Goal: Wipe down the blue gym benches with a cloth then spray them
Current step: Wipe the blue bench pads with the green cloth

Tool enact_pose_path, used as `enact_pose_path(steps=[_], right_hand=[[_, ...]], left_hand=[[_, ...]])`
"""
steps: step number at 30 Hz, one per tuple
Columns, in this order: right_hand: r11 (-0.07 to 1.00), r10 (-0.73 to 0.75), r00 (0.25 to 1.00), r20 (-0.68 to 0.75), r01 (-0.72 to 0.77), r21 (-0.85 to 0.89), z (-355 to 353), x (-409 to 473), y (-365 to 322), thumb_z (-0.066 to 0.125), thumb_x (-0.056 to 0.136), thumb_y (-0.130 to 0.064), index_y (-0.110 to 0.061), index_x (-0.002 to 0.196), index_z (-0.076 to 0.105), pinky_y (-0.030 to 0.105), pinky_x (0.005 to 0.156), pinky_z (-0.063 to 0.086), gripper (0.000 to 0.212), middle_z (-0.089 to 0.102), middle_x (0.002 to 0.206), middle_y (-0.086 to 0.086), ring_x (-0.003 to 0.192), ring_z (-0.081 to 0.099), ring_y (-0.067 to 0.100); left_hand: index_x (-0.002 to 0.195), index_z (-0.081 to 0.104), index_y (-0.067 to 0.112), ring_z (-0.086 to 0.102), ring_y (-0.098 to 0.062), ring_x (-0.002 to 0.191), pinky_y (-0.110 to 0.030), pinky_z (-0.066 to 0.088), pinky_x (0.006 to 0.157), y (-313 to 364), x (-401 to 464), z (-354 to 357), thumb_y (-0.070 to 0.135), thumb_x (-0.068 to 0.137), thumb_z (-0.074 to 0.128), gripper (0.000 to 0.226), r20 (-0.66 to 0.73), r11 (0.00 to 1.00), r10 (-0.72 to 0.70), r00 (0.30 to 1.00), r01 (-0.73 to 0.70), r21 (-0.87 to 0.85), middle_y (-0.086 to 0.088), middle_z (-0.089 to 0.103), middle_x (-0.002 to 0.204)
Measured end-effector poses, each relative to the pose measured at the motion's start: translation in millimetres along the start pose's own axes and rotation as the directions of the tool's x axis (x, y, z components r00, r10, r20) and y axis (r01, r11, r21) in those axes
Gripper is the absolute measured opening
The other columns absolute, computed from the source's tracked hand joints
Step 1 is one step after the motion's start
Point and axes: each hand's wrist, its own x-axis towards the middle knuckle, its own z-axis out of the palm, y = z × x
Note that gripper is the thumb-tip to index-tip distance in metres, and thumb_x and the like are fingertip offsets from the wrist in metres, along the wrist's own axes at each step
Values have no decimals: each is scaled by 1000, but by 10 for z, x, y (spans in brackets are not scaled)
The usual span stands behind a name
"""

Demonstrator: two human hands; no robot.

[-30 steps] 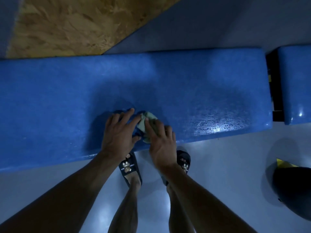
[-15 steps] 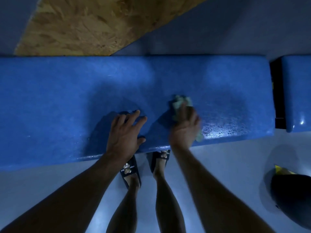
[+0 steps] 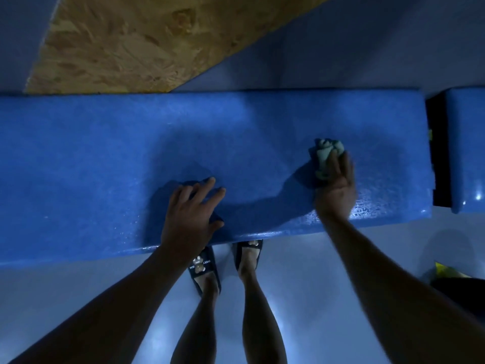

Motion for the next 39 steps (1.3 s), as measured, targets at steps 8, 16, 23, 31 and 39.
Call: enact_pose_path(steps=[8, 16, 23, 31, 39], right_hand=[[739, -671, 705, 230, 664, 118, 433, -672, -895, 53, 87, -6, -19, 146, 47, 47, 117, 32, 61, 39, 155, 8, 143, 36, 29], [826, -528, 811, 251, 559, -67, -231, 723, 178, 52, 81, -4, -28, 149, 41, 41, 109, 42, 73, 35, 158, -1, 146, 31, 24], [974, -202, 978, 50, 196, 112, 321, 211, -619, 35, 77, -14, -18, 142, 53, 37, 117, 27, 67, 45, 150, 11, 138, 41, 35], [292, -898, 242, 368, 953, 85, 222, 548, -809, 35, 82, -10, -24, 140, 55, 46, 110, 41, 63, 46, 151, 2, 137, 45, 31], [963, -257, 966, 9, 255, 87, 68, 1168, -360, 49, 79, -7, -27, 137, 58, 39, 106, 45, 63, 50, 148, 1, 137, 45, 24]], left_hand=[[130, 60, 24, 54, -32, 108, -44, 43, 92, -28, 60, -68, 42, 73, 78, 62, 7, 1000, 13, 1000, -13, -3, -3, 53, 143], [139, 53, 24, 50, -39, 122, -48, 40, 99, -248, 277, -254, 44, 65, 81, 81, -42, 995, -27, 999, 31, 95, -6, 44, 150], [132, 56, 21, 53, -37, 123, -50, 42, 99, -228, 324, -189, 40, 56, 84, 83, -73, 994, -55, 996, 61, 92, -8, 50, 146], [132, 58, 26, 52, -31, 124, -48, 38, 100, -220, 403, -227, 45, 50, 91, 90, 60, 977, -139, 988, 128, 169, -3, 50, 146], [134, 57, 28, 51, -29, 125, -47, 38, 103, -273, 400, -157, 46, 49, 91, 93, 72, 978, -153, 986, 141, 151, -1, 49, 147]])
